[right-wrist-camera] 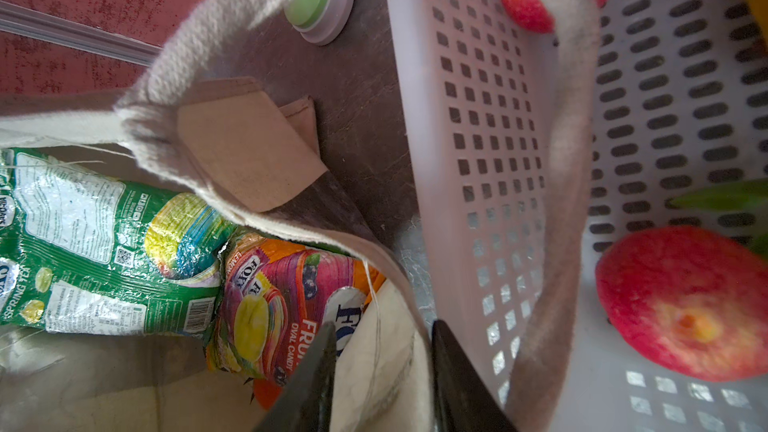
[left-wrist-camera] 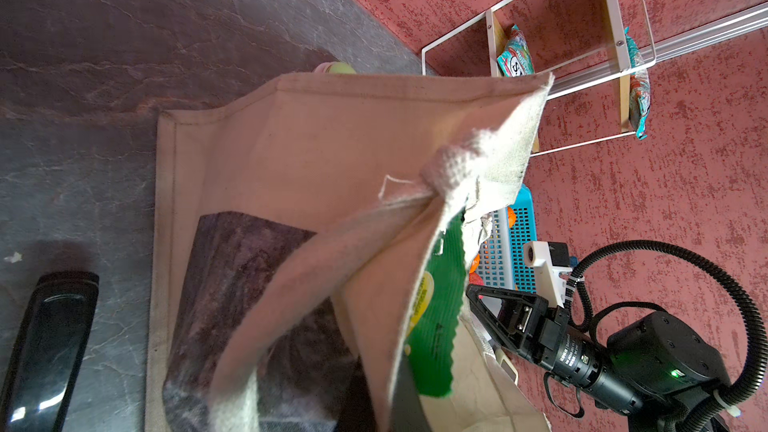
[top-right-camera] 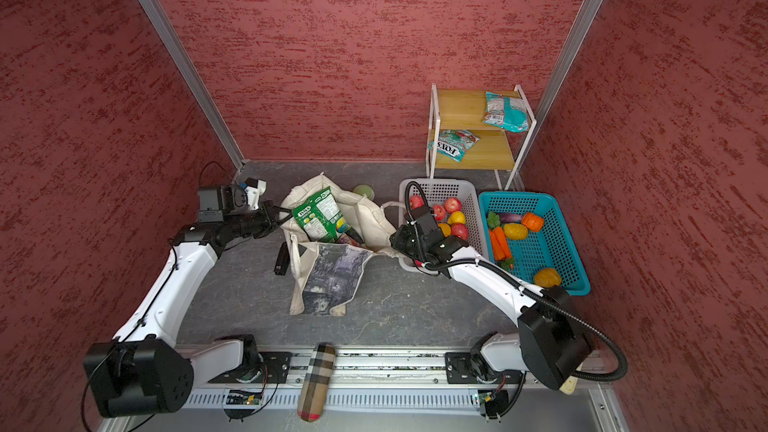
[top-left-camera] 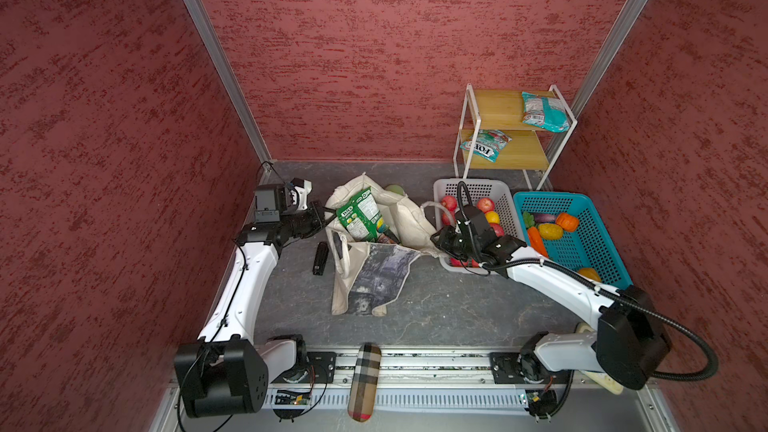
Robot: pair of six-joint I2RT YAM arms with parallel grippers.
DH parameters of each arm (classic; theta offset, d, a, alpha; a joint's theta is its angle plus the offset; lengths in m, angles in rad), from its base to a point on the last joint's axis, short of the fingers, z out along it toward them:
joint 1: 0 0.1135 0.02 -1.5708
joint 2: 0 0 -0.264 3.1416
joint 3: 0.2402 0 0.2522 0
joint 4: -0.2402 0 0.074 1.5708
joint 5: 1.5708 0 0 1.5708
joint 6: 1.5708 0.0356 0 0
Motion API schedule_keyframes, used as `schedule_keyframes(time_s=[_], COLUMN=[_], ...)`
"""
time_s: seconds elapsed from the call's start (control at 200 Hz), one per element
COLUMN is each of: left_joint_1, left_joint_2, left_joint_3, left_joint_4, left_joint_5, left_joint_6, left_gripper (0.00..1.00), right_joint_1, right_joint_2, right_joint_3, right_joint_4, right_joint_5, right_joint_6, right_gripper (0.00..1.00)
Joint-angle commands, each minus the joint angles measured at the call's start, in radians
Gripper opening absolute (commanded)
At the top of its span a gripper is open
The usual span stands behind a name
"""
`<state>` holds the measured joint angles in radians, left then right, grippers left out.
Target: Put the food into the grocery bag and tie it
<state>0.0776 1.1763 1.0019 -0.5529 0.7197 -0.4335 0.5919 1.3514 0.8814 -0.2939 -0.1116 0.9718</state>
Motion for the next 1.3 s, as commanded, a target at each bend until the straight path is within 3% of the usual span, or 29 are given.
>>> schedule_keyframes(time_s=[0.0, 0.24, 0.356, 0.471, 0.616, 0.726, 0.942, 1.293], left_joint_1=[-0.003, 0.000, -0.003, -0.025, -0.112, -0.173, -0.202, -0.235], left_joint_2=[-0.007, -0.010, -0.009, -0.026, -0.034, -0.012, 0.050, 0.160], left_joint_3=[-0.006, -0.008, -0.002, 0.050, 0.263, 0.435, 0.570, 0.621], left_joint_4=[0.027, 0.028, 0.028, -0.017, -0.197, -0.362, -0.563, -0.524], left_joint_5=[-0.014, -0.014, -0.017, -0.050, -0.201, -0.336, -0.485, -0.394], left_joint_6=[0.012, 0.011, 0.012, -0.001, 0.011, 0.018, 0.039, 0.073], left_gripper=[0.00, 0.00, 0.00, 0.00, 0.00, 0.00, 0.00, 0.00], right_joint_1=[-0.006, -0.001, 0.043, 0.112, 0.171, 0.178, 0.177, 0.166], right_joint_2=[0.014, 0.042, 0.036, 0.043, 0.083, 0.130, 0.156, 0.223], right_joint_3=[-0.005, 0.010, 0.125, 0.365, 0.682, 0.830, 0.901, 0.911], right_joint_4=[0.040, 0.110, 0.035, -0.134, -0.313, -0.404, -0.492, -0.513], right_joint_5=[-0.027, -0.115, -0.083, 0.012, 0.109, 0.135, 0.202, 0.188], right_joint_6=[-0.001, -0.005, -0.042, -0.119, -0.187, -0.216, -0.253, -0.269], right_gripper=[0.35, 0.00, 0.00, 0.00, 0.00, 0.00, 0.00, 0.00])
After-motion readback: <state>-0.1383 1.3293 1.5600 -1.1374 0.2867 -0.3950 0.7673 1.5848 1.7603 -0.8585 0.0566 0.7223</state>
